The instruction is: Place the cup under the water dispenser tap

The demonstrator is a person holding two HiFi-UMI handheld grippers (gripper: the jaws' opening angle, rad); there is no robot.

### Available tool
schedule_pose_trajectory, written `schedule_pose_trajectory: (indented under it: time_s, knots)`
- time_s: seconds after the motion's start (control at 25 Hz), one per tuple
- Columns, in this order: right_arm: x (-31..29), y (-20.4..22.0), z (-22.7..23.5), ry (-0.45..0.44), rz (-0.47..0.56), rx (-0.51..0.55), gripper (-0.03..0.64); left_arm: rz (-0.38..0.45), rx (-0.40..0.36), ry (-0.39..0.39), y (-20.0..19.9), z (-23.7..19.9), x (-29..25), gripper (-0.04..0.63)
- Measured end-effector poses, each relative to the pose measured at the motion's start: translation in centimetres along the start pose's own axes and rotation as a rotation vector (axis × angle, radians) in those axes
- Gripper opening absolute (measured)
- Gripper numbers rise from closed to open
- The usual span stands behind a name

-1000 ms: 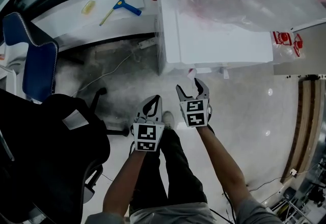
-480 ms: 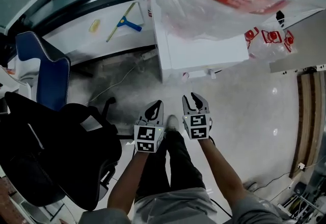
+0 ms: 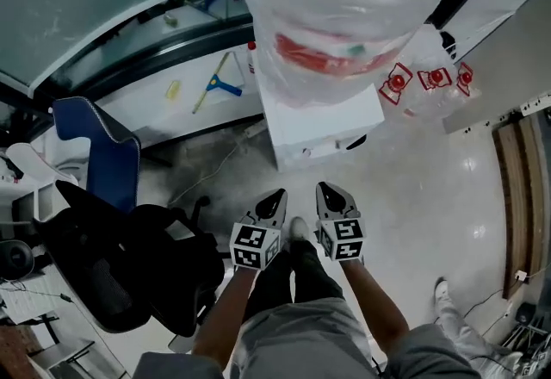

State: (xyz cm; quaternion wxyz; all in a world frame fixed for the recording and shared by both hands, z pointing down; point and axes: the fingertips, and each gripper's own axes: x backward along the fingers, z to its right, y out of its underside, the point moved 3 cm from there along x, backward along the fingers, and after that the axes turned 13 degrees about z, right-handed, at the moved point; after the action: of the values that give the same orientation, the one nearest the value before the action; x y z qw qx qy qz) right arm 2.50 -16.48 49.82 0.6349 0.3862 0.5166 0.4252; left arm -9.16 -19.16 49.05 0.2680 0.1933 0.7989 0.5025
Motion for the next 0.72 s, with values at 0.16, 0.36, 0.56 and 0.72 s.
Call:
schedule_pose_trajectory:
  time_s: [0.16, 0.36, 0.56, 0.72]
  knots:
    - [2.4, -4.3, -0.8, -0.029, 0.065, -0.074, 0.011, 0.022, 0.0, 0.065, -4.5, 1.6, 0.5, 0.009]
    - [5.1, -9.2, -1.8, -0.075, 0.135, -0.111, 0.011, 0.039, -0.005, 0.121, -8.8, 3.4, 1.6, 0.009]
    - [7.8, -11.9, -2.1, -0.093, 0.175, -0.145, 0.009, 0.056, -0.042, 0.161, -12.2, 5.6, 2.9, 0.009]
    - [9.7, -12.8, -2.5, -0.092, 0.201, -0.182, 0.009, 0.069, -0.075, 0.184, -13.7, 6.8, 4.2, 0.009]
